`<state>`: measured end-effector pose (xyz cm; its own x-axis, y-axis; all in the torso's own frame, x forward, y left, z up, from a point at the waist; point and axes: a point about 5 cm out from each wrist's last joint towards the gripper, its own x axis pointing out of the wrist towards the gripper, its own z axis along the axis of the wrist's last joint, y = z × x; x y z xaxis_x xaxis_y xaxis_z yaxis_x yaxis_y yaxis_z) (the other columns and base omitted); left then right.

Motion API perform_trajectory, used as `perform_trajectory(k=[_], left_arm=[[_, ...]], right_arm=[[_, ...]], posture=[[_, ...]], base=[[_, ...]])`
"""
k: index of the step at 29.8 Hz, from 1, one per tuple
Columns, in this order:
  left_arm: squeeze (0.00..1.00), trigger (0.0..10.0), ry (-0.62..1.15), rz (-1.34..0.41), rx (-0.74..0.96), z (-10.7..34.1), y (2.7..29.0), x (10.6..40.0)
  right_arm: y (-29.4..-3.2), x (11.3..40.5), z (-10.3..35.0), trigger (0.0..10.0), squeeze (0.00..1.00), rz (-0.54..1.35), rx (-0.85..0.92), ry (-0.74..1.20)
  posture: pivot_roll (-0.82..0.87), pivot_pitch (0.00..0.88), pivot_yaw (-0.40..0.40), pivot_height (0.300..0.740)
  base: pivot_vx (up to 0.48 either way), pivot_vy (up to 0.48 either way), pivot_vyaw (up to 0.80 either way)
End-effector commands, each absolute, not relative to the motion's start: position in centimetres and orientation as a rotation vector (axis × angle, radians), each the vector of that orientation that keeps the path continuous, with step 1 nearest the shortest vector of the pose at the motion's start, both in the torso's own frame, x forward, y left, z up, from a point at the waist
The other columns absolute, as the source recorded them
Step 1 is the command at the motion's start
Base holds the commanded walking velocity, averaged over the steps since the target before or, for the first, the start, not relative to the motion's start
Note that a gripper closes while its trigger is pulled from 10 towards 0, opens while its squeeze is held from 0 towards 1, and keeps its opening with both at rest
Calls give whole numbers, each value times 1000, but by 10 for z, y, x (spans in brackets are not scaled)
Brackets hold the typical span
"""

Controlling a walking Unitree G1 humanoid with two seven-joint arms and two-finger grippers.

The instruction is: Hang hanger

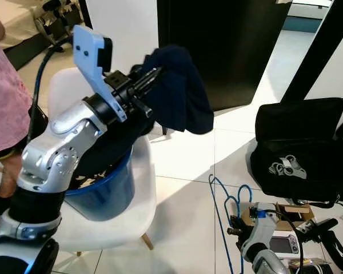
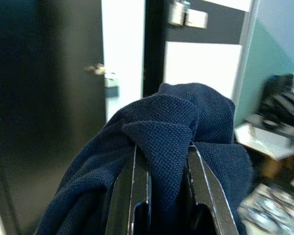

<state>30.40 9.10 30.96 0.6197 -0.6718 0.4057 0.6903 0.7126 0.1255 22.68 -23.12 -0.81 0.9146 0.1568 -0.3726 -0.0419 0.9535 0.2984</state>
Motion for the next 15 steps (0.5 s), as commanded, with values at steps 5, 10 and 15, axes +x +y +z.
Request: perform_trajectory(k=[5,10,15], left_arm=[[0,10000,-307,-850,66,284,94,300],[0,10000,-71,-820,196,246,101,303],[188,10000,60,-766,248,225,109,305]], right_arm=[[-234,221,-13,10000,0,87,305,417],[-235,221,-13,10000,0,90,304,420],[-235,220,-12,10000,0,94,303,423]], posture=[[-40,126,-28,740],[-43,123,-34,740],[-45,120,-36,740]], base=[[0,0,0],[0,0,0],[0,0,0]])
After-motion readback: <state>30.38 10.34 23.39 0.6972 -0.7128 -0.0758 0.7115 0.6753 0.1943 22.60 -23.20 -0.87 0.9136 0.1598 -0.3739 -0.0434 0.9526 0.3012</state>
